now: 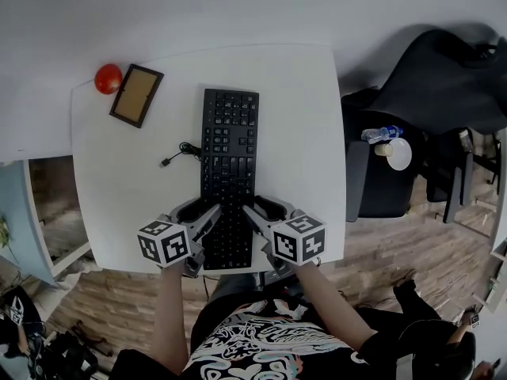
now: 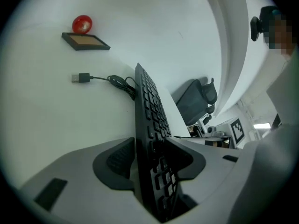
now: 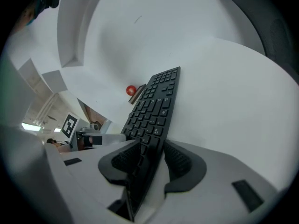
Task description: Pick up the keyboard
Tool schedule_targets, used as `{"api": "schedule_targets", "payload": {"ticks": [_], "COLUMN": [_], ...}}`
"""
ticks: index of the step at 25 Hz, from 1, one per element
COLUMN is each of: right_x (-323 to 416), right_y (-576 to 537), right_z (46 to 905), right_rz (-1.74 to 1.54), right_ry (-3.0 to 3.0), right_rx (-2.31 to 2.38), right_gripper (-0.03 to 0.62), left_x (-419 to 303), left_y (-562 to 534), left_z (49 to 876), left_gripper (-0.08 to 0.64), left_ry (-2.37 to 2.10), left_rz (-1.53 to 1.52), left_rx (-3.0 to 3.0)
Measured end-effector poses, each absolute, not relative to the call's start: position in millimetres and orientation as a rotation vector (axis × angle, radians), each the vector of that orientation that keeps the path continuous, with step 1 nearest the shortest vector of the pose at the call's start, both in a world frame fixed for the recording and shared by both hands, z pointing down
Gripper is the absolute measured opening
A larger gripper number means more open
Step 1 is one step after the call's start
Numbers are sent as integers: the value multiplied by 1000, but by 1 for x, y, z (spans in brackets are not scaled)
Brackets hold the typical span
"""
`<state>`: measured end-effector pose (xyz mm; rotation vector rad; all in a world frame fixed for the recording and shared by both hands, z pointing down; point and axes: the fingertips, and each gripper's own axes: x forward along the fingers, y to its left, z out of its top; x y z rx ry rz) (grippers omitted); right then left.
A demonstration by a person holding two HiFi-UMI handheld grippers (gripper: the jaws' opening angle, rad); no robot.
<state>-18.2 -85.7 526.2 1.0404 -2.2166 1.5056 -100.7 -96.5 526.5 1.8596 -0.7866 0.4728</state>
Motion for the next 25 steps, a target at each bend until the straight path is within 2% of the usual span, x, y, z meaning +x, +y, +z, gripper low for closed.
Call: {"api": "schedule_targets", "payload": {"ticks": [6, 14, 25], "right_x": [-18, -19, -7], "right_y": [-86, -87, -89], "right_z": [525, 524, 522], "right_rz": [1508, 1534, 1622], "right_ry": [-2214, -2229, -2254], "right_rx": [1052, 1033, 1099], "right_gripper": [153, 153, 153], "left_x": [-96, -93, -81], "left_y": [-97, -95, -97], "left_z": [527, 526, 503], "left_gripper": [184, 98, 92], "left_ry": [-598, -453, -395], "left_rz": [424, 168, -17], "left_rx": [1778, 1577, 1626]}}
